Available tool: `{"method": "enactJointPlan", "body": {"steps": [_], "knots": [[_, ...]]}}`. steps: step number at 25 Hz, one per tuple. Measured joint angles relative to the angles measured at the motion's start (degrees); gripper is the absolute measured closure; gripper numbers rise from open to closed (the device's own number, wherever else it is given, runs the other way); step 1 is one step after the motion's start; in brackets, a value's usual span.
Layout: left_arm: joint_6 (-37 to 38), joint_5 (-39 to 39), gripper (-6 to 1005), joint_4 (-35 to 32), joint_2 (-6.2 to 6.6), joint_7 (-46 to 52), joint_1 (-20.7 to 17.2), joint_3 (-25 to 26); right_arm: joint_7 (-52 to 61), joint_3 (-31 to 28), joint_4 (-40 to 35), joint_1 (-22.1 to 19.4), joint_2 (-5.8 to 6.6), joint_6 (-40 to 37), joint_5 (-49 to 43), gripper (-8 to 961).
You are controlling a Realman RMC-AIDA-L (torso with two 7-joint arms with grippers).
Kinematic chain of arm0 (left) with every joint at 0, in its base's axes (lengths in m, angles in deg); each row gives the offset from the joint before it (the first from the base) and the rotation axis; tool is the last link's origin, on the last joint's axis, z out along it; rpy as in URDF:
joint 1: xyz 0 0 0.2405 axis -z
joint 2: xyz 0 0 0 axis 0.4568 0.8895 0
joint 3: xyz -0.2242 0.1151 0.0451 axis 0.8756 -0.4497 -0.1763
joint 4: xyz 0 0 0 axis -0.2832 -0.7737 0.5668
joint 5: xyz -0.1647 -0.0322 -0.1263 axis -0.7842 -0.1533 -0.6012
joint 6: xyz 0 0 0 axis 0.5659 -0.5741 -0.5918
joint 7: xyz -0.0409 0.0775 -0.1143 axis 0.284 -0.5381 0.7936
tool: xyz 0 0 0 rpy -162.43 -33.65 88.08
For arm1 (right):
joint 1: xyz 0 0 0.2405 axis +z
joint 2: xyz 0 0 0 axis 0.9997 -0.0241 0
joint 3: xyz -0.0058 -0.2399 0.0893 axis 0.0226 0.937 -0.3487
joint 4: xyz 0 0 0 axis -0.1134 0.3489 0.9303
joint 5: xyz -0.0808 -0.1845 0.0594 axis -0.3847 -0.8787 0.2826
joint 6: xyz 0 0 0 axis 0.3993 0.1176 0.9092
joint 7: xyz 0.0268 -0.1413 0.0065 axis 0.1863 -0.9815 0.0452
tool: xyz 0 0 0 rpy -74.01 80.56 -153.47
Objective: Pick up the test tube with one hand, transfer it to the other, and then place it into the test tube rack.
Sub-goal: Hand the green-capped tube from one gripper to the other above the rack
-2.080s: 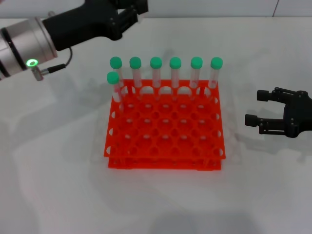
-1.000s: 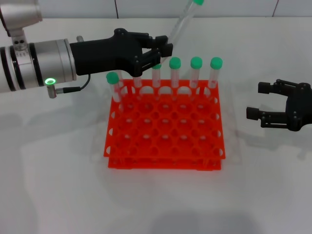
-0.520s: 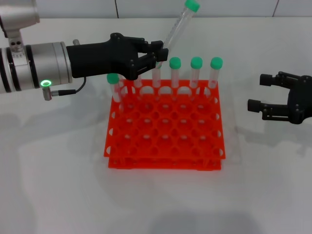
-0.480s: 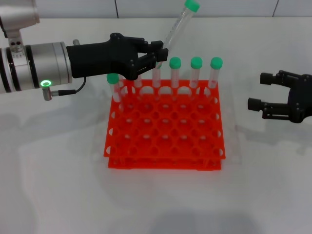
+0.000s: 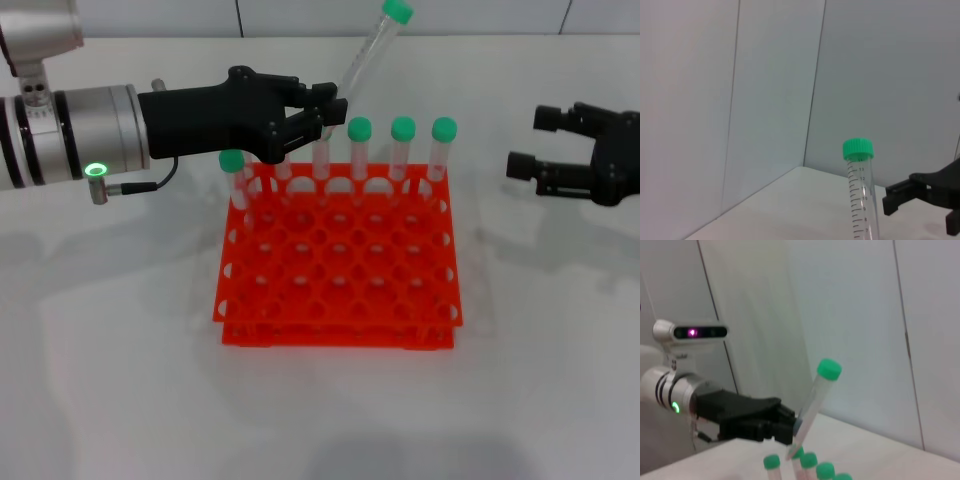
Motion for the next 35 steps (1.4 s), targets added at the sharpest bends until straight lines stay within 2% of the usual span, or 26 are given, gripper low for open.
{"method": "enactJointPlan", "body": {"steps": [19, 27, 35], "knots": [[0.1, 0.01, 809, -0.55, -0.35, -0.71, 0.04, -0.01, 7.53, 1.4, -1.55, 7.46, -0.22, 0.63, 3.83, 135], [0.44, -0.15, 809, -0.51, -0.43, -0.87, 0.01, 0.0, 8.83, 5.25, -1.51, 8.92, -0.47, 6.21, 4.0, 135], [0.44, -0.25, 808, -0.51, -0.84, -0.91, -0.26, 0.0, 8.98, 6.56, -1.45, 9.74, -0.6, 7.95, 5.03, 136]]}}
